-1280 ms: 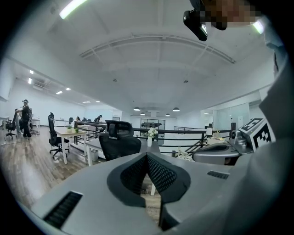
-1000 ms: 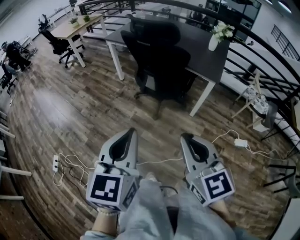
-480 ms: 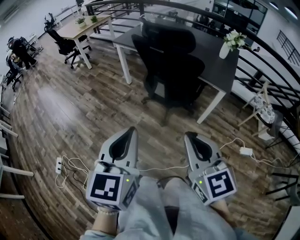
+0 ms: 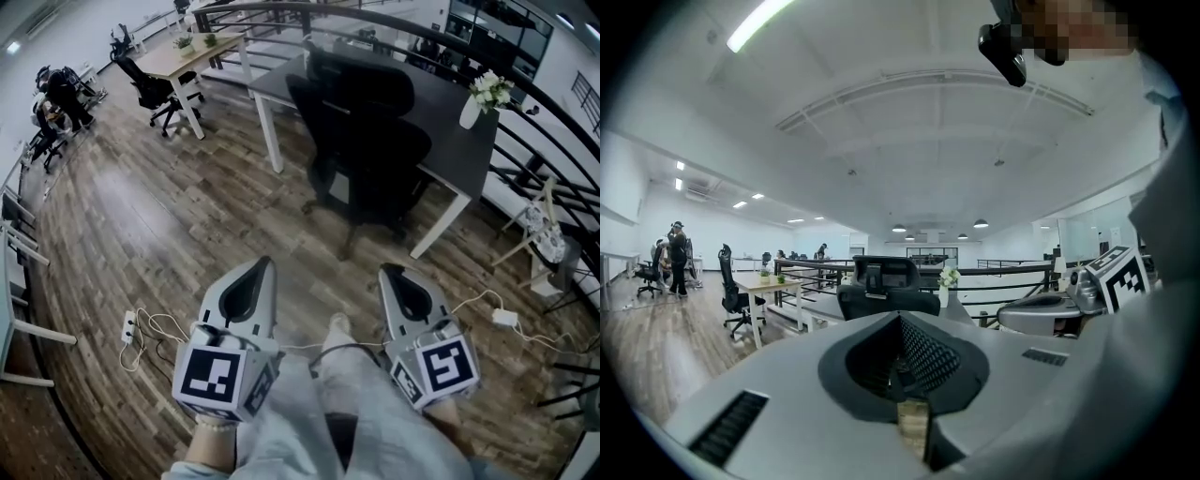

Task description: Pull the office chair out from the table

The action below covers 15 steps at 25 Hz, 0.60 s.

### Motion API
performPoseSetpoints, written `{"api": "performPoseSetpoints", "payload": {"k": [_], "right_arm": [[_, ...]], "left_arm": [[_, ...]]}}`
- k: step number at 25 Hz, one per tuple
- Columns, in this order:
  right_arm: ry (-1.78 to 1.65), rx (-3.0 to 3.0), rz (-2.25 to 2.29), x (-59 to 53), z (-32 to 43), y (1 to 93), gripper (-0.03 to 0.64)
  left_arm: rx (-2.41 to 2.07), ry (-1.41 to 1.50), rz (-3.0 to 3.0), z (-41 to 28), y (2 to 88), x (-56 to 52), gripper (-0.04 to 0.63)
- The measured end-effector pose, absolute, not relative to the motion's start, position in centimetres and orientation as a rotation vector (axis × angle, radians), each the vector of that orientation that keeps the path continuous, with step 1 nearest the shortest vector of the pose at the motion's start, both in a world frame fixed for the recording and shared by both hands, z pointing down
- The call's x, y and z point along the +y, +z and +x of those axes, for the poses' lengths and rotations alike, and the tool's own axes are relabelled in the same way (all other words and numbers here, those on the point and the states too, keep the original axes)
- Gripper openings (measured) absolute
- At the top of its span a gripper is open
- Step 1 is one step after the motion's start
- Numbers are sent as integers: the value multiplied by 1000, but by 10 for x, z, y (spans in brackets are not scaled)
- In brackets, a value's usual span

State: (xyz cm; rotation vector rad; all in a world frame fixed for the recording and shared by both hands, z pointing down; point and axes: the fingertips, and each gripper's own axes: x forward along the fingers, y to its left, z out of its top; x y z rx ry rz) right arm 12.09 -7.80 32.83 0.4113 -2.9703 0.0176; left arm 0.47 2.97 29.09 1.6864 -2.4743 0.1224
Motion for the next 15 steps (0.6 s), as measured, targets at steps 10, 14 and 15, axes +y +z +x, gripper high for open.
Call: {"api": "performPoseSetpoints", "payload": {"k": [10,14,15], "right_arm": [[22,-2982,368,-109,75,332,3],[18,-2979,349,-134,49,331,3],[19,-2978,345,-140,42,330,3]], "left_arm": [[-2485,124,1662,-32,293,4,12],[-2494,127,1658,-56,290,-18,12],[-2493,123,1657,-62,290,-24,12]]}}
